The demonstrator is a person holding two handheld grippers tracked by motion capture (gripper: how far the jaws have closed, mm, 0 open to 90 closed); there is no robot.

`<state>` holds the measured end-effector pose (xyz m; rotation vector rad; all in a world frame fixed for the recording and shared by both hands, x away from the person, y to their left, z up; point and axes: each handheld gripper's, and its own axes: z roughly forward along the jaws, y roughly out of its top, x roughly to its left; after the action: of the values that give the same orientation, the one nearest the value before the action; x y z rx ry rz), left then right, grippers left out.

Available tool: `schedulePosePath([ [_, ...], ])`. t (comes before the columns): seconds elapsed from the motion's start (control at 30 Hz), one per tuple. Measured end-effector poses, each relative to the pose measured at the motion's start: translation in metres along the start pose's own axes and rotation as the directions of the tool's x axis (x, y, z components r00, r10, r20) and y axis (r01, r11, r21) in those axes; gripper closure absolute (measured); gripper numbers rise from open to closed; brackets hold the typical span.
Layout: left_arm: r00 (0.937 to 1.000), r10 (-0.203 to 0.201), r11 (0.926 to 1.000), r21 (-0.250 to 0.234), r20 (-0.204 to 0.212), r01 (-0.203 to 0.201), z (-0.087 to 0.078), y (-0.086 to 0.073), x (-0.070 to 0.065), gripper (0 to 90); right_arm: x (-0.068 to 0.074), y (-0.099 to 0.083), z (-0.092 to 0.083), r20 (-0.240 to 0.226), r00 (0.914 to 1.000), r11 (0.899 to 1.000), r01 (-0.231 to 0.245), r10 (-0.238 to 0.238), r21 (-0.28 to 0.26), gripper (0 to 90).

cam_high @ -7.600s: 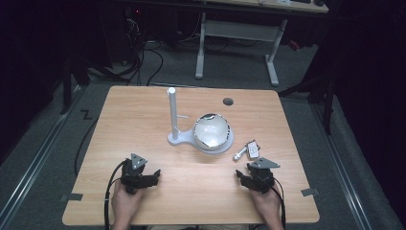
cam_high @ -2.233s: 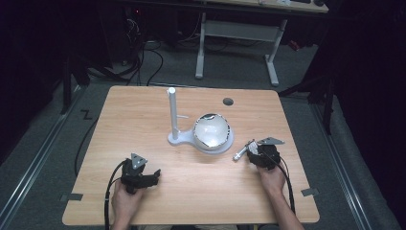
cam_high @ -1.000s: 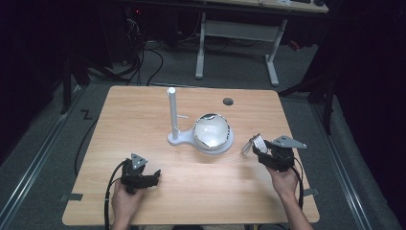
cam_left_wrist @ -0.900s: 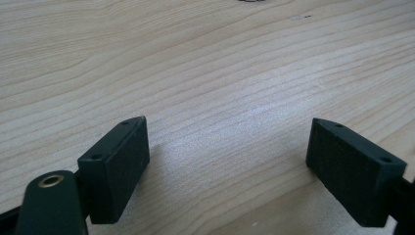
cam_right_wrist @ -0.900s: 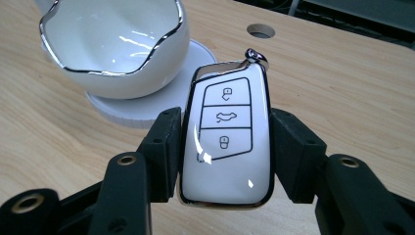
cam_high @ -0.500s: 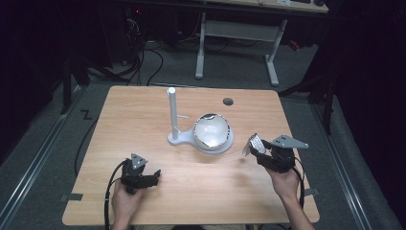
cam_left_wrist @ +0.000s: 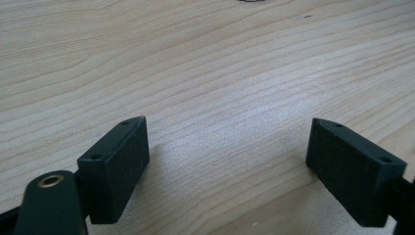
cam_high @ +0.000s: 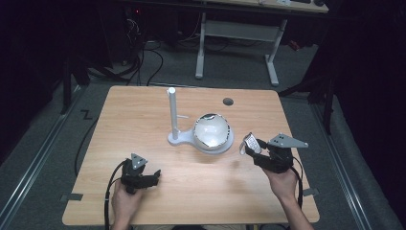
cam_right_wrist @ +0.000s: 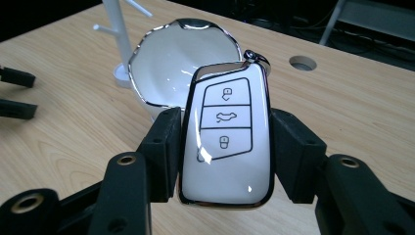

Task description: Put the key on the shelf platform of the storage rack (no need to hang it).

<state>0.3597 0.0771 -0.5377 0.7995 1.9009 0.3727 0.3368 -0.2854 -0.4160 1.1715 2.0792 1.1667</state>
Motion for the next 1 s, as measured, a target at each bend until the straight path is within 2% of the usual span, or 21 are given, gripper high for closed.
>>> schedulePosePath([
  [0.1,1.0,0.001,1.0,0.0,0.001,-0.001,0.0,0.0,0.0,16.4,0.001,0.001,0.0,-0.021,0.9997,1.0,-0.008,0.008,-0.006,49.6],
  [0.23,1.0,0.0,1.0,0.0,0.0,0.0,0.0,0.0,0.0,16.4,0.006,0.006,0.0,-0.043,0.9991,1.0,0.004,-0.005,-0.01,49.6],
  [0.5,1.0,0.001,1.0,0.0,0.001,-0.001,0.0,0.0,0.0,16.4,0.014,0.021,0.002,-0.116,0.9933,0.999,-0.007,0.002,-0.048,49.6],
  [0.8,1.0,-0.001,1.0,0.0,0.0,0.001,0.0,0.0,0.0,16.4,0.025,0.041,0.01,-0.167,0.9858,0.997,0.009,-0.022,-0.081,49.5],
  [1.0,1.0,0.0,1.0,0.0,0.0,0.0,0.0,0.0,0.0,16.4,0.03,0.05,0.021,-0.181,0.983,0.996,0.018,-0.032,-0.084,49.5],
])
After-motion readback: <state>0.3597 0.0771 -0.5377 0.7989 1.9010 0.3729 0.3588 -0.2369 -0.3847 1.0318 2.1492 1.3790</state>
